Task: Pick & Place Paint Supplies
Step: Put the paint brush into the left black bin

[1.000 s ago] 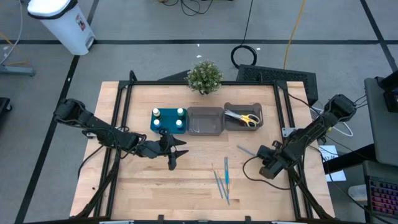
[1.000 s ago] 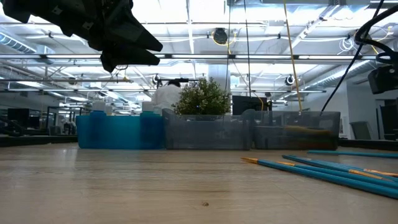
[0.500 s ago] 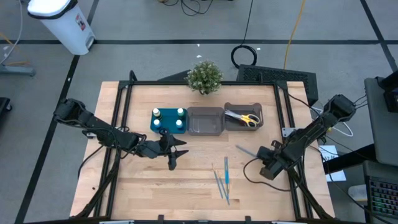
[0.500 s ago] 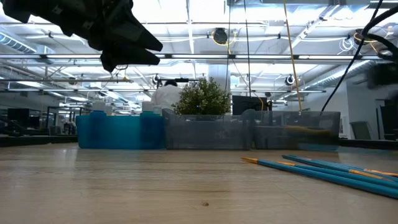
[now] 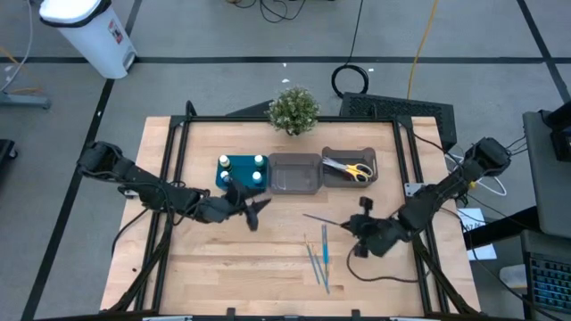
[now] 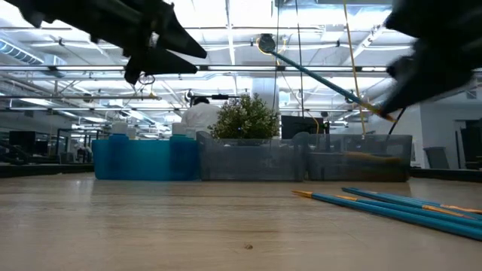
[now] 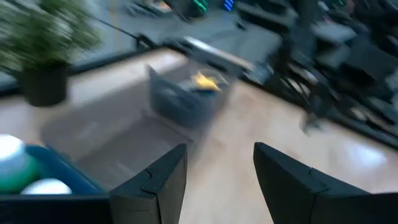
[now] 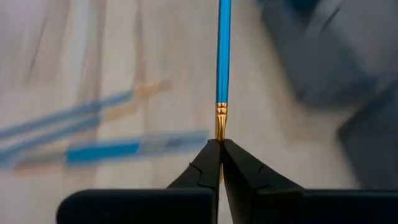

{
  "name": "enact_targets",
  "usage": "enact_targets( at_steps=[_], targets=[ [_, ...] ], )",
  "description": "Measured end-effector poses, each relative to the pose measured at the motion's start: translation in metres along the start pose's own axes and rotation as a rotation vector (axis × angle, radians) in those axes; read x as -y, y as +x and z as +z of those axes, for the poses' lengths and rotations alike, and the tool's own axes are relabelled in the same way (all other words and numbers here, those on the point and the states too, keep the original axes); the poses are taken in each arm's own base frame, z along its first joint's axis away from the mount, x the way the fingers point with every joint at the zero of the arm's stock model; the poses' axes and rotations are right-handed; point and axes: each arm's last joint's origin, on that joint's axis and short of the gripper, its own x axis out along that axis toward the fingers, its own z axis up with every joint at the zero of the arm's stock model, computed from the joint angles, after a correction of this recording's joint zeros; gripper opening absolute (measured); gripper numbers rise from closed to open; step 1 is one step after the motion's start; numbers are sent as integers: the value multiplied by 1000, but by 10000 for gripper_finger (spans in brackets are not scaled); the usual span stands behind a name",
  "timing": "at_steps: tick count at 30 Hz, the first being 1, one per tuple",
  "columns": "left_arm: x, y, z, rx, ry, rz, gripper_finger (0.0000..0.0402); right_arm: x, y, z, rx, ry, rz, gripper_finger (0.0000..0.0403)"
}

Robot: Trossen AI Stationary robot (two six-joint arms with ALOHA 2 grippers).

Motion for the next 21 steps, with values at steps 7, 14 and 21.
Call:
enact_targets(
  at_steps=[7,14,21],
  targets=[
    [-19,17,20,94,-30,60,191,23,17,37,175,-70,-37,0],
    [-37,34,27,47,67,-48,204,66,35,60,216,-25,-49,0],
    [-36,47,12,13,176,-83,280,78,43,48,175,45,-73,0]
  ],
)
